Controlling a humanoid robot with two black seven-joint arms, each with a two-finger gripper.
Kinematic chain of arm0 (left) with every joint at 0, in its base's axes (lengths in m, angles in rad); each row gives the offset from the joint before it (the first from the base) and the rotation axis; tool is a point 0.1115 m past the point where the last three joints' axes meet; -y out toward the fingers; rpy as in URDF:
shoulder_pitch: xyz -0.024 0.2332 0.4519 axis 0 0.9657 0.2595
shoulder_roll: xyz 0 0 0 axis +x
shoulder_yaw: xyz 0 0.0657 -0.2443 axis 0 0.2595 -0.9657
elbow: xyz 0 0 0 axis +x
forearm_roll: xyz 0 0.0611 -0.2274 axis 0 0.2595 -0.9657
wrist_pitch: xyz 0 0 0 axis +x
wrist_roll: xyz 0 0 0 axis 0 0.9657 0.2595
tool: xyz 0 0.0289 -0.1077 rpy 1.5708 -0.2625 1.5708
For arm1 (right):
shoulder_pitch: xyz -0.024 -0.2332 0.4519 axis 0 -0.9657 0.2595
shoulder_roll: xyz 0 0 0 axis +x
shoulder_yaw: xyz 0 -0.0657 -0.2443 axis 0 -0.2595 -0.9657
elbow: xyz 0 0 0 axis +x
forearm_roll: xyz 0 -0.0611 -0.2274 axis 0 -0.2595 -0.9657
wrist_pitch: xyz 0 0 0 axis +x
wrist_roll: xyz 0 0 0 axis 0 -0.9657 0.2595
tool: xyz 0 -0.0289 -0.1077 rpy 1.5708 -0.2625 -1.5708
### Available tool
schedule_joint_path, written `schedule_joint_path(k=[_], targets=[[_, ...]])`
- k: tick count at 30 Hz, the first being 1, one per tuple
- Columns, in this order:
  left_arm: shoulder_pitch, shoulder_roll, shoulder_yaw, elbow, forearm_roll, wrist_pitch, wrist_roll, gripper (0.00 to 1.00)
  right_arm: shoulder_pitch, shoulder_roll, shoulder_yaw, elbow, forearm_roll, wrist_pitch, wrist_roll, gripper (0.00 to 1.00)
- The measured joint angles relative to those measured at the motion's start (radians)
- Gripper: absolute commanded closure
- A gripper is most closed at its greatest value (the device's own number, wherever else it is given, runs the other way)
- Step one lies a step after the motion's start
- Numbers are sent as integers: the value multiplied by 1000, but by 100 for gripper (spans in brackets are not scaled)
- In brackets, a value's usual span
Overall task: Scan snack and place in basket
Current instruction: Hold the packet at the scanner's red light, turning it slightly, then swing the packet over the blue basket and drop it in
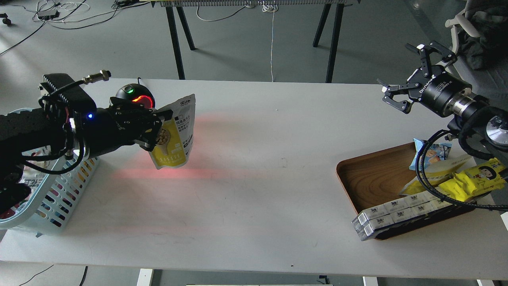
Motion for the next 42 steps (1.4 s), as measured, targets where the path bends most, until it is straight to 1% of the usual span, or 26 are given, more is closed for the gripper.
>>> schedule_joint_path(k=[11, 17, 21, 26, 32, 36, 38, 42], targets=[[-47, -17, 0, 0, 12, -63, 6, 98, -2, 1, 0, -2, 0, 1, 0, 3], [-58, -67, 0, 2, 43, -69, 9, 99, -2, 2, 2, 0, 0, 1, 0, 3], [-80, -54, -26, 2, 37, -70, -3, 98, -2, 1, 3, 1, 0, 1, 0, 3], [-91, 55, -99, 2, -41, -71, -43, 98, 3, -2, 6, 13, 0, 0, 0, 4], [-93, 237, -164, 16, -208, -62, -51, 98, 8, 0, 7, 14, 0, 0, 0, 3], [-93, 369, -175, 74, -297, -44, -56, 98, 8, 1, 7, 14, 0, 0, 0, 3], [-93, 423, -172, 123, -336, -29, -77, 98, 7, 1, 7, 14, 0, 0, 0, 3], [-91, 479, -153, 251, -373, 4, -148, 98, 5, 2, 6, 12, 0, 0, 0, 3]])
